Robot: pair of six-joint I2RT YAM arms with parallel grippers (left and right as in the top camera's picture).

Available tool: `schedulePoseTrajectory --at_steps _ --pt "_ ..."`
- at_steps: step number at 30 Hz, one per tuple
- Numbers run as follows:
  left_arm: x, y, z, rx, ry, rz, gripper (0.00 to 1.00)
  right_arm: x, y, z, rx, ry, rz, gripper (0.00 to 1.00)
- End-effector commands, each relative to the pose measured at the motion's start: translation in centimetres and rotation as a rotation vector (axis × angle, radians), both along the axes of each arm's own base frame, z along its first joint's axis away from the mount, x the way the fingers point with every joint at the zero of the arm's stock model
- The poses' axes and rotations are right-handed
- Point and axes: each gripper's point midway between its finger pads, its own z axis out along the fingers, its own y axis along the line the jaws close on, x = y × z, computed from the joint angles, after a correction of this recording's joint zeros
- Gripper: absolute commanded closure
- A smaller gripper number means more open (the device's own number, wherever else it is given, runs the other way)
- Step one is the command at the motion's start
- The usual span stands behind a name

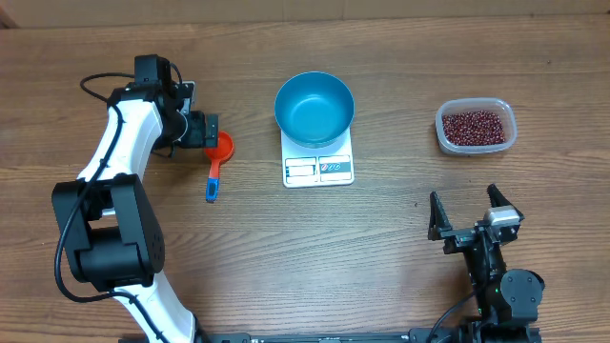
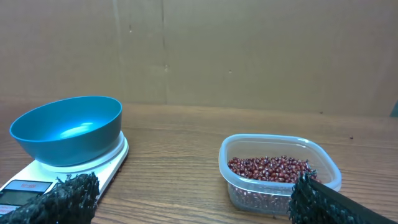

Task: Scoop item into bowl and weigh 150g on scale
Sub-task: 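Lower the left gripper and grasp the red cup's rim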

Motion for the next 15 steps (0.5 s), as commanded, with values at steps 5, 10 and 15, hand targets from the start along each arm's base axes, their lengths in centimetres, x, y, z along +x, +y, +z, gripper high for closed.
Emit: schedulePoseTrajectory --at_steps 5,10,15 --pt "-0.5 0.4 -1.0 0.011 0.019 -0.012 0.0 0.0 0.1 -0.2 0.004 -0.001 0.005 0.0" --pt "-1.0 0.8 -2.1 0.034 0.028 -0.006 0.0 0.0 0.1 -0.2 0.004 -0.002 0.005 0.0" --pt "-1.3 0.8 -2.6 0.032 0.036 -0.003 0.0 0.0 0.1 -0.2 0.004 -0.001 0.005 0.0"
